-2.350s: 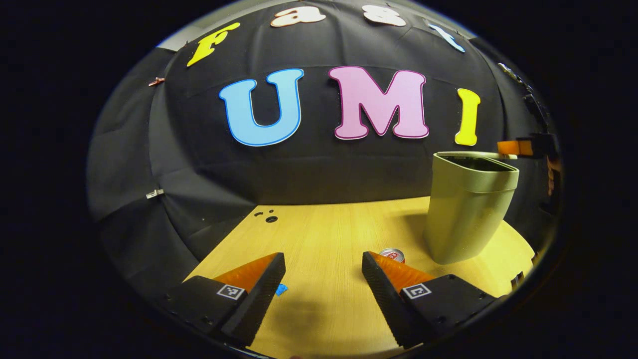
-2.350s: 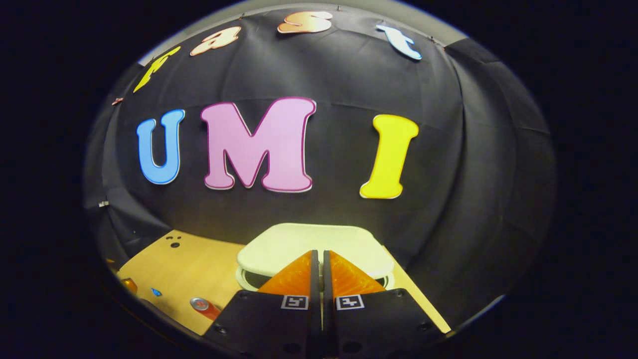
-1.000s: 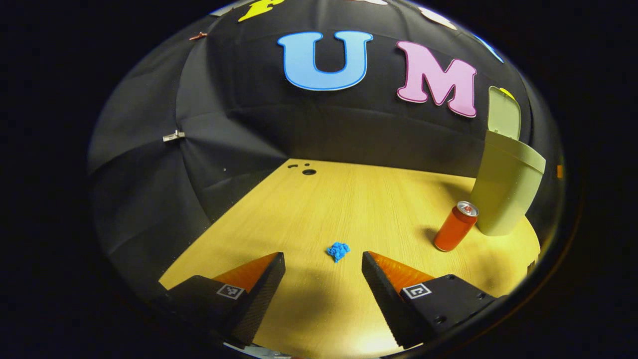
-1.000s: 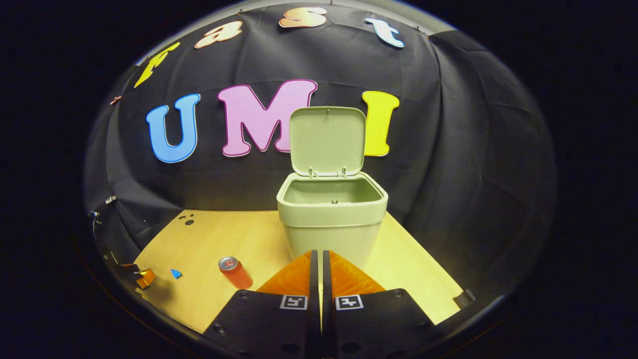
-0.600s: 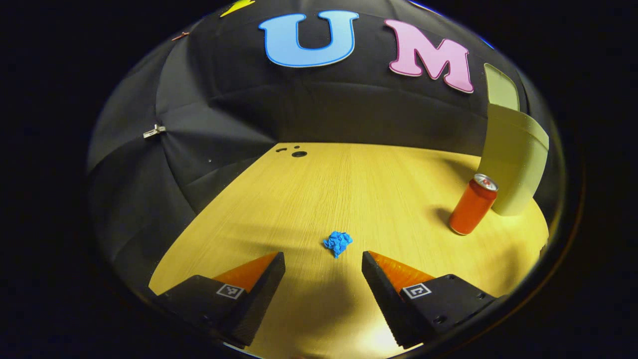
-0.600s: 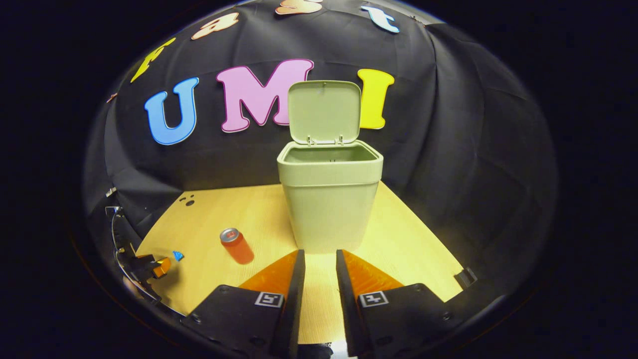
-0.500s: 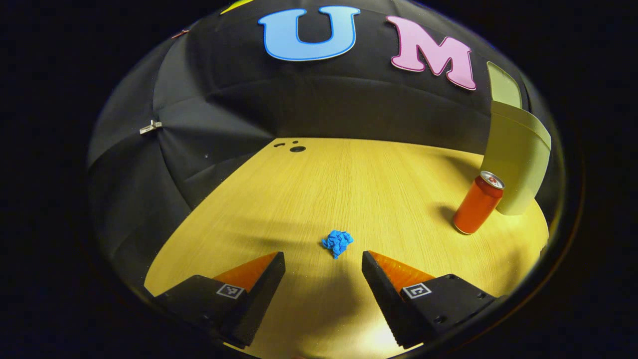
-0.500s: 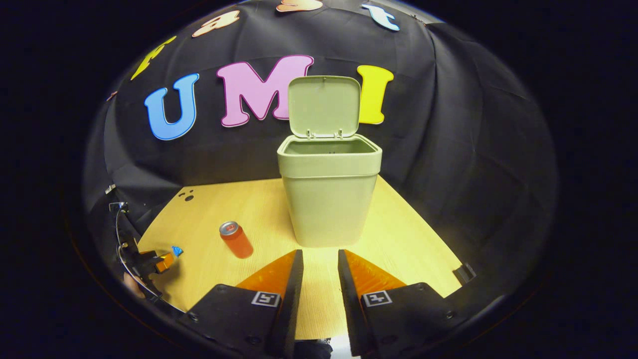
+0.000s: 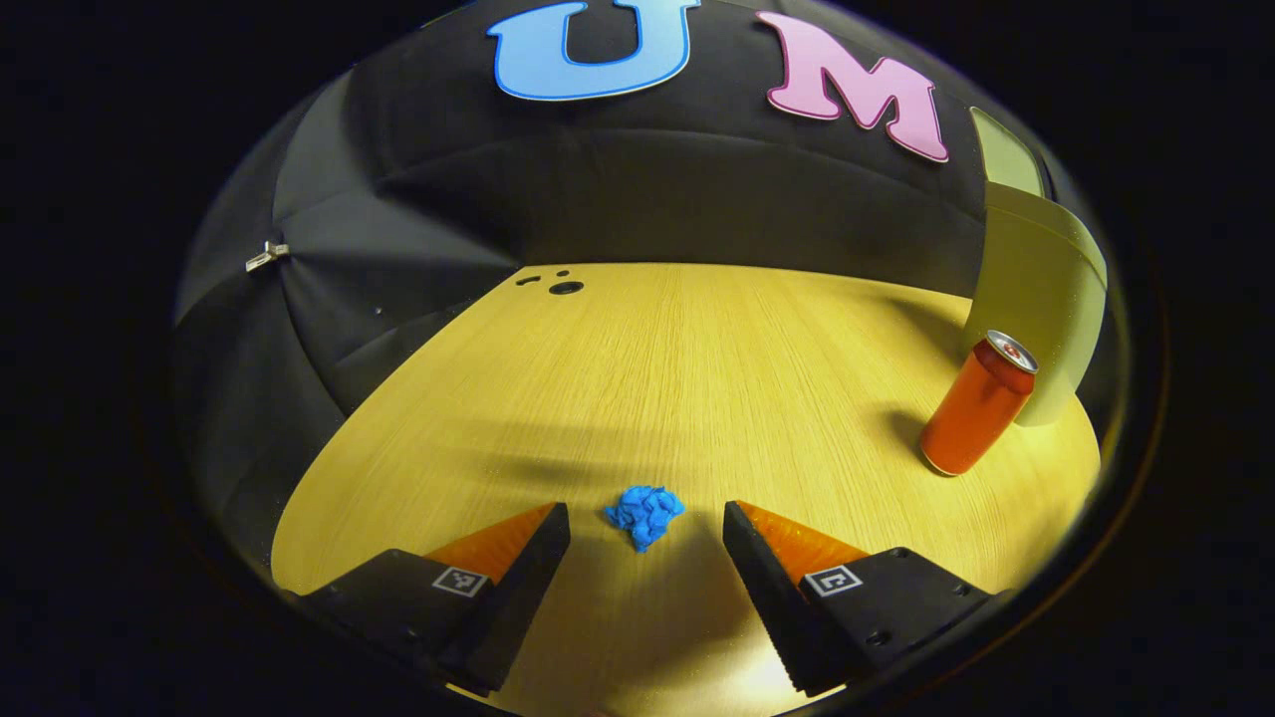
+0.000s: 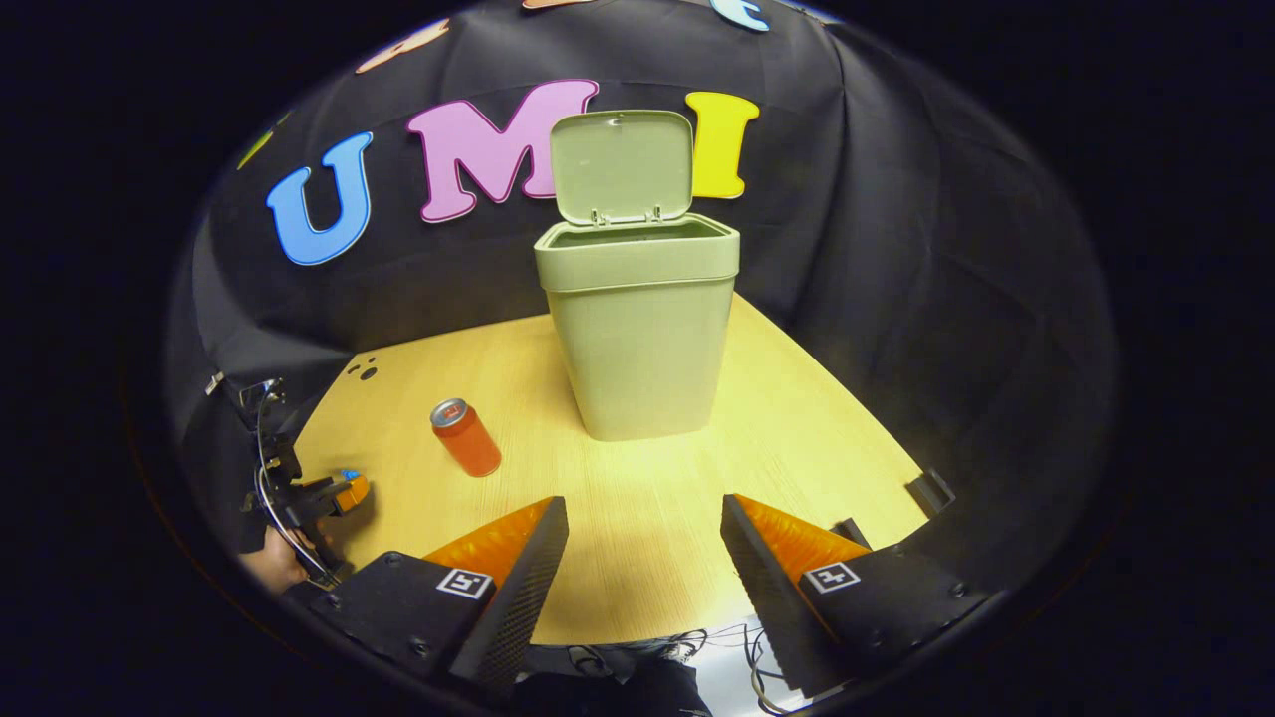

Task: Press the lid of the desktop garbage bin to open it, pick up the crumpled paper on the desktop and throw it into the bin, then pick up the pop can on the desktop and drop it into the bin, and finally close the garbage bin lid.

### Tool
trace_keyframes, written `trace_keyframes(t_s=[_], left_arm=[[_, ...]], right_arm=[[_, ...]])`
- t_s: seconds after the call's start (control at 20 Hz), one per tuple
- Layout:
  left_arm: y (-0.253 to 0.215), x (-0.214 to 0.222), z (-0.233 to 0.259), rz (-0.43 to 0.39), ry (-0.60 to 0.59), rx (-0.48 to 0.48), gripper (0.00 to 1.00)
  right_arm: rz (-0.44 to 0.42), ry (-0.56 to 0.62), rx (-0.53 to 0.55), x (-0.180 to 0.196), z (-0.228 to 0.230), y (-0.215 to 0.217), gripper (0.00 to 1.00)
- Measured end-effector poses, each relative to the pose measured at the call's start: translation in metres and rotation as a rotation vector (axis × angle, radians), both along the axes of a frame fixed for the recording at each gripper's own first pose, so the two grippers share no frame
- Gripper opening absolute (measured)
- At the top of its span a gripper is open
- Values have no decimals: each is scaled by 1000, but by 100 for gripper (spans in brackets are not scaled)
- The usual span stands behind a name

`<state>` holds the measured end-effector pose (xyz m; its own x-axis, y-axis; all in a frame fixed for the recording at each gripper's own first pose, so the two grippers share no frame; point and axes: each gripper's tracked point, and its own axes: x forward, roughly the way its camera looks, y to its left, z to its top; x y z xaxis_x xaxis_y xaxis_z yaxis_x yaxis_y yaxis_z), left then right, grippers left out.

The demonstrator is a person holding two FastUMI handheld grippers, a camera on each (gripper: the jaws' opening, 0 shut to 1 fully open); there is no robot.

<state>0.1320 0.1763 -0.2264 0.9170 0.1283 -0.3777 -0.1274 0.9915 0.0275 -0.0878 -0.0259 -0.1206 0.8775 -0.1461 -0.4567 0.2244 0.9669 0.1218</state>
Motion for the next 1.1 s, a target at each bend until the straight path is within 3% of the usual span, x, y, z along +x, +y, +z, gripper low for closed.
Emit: trace_keyframes(t_s=[0.25, 0.55, 0.75, 0.8, 0.9, 1.0, 1.1], left_arm=[[4, 8, -11, 24, 28, -19, 98], [3, 12, -13, 9, 29, -13, 87], [1, 13, -14, 6, 29, -11, 65], [0, 13, -14, 3, 27, -9, 64], [-2, 13, -15, -5, 23, -5, 44], [-3, 13, -14, -18, 25, 18, 33], [-6, 14, -13, -31, 29, 32, 31]], right_arm=[[-8, 35, 5, -10, -15, 0, 99], [13, 79, 35, -9, -36, 15, 100], [27, 75, 22, -5, -37, 20, 100], [23, 71, 21, -5, -36, 20, 99], [22, 69, 42, -5, -37, 25, 100], [24, 70, 52, -4, -38, 29, 100], [30, 61, 46, -6, -36, 30, 99]])
